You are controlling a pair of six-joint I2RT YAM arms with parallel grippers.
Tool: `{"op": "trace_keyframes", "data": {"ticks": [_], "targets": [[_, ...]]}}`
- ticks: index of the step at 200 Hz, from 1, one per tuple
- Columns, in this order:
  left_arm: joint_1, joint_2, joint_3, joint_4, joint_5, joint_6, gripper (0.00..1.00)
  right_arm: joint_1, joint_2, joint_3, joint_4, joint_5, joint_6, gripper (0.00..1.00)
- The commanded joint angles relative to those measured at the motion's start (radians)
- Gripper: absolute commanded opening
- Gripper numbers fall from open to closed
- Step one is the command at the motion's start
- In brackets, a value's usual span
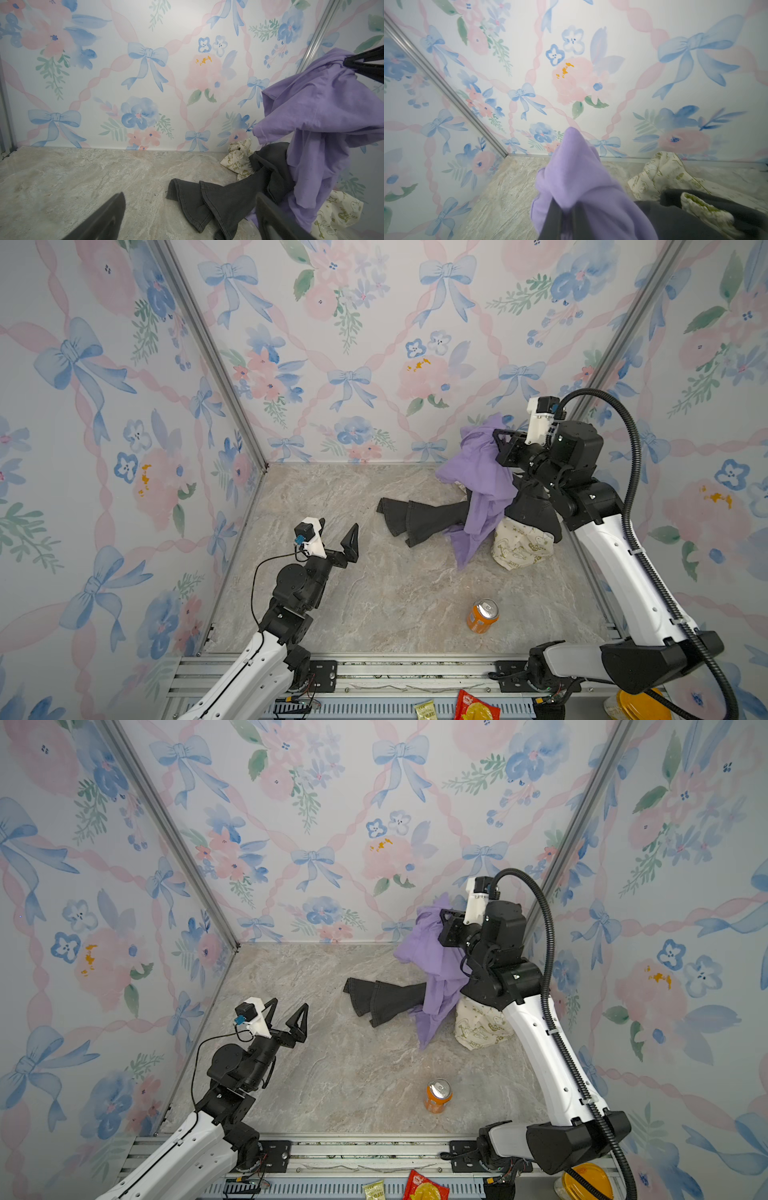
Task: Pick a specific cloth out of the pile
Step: 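Lift the lavender shirt with the right gripper and drag it toward the left gripper, then reach the left gripper to the lavender shirt while the right gripper holds it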
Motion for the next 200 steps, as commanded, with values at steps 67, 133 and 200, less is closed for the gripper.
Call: {"op": "trace_keyframes", "data": {"ticks": [67,133,200], "targets": [[-0.005,-0.059,0.030,-0.016,0.009,-0.029,0.98,0.338,0.226,0.134,-0.065,-0.008,-0.204,0.06],[-0.007,-0.058,0.048,-0.032,0.010,-0.038,0.98,0.403,0.208,-0.048,-0.266,0.225,-0.371,0.72],[-0.133,0.209,0.152,-0.058,0.071,0.012,0.95,0.242,-0.042,-0.352,-0.171,0.240,-0.220,0.82]]}}
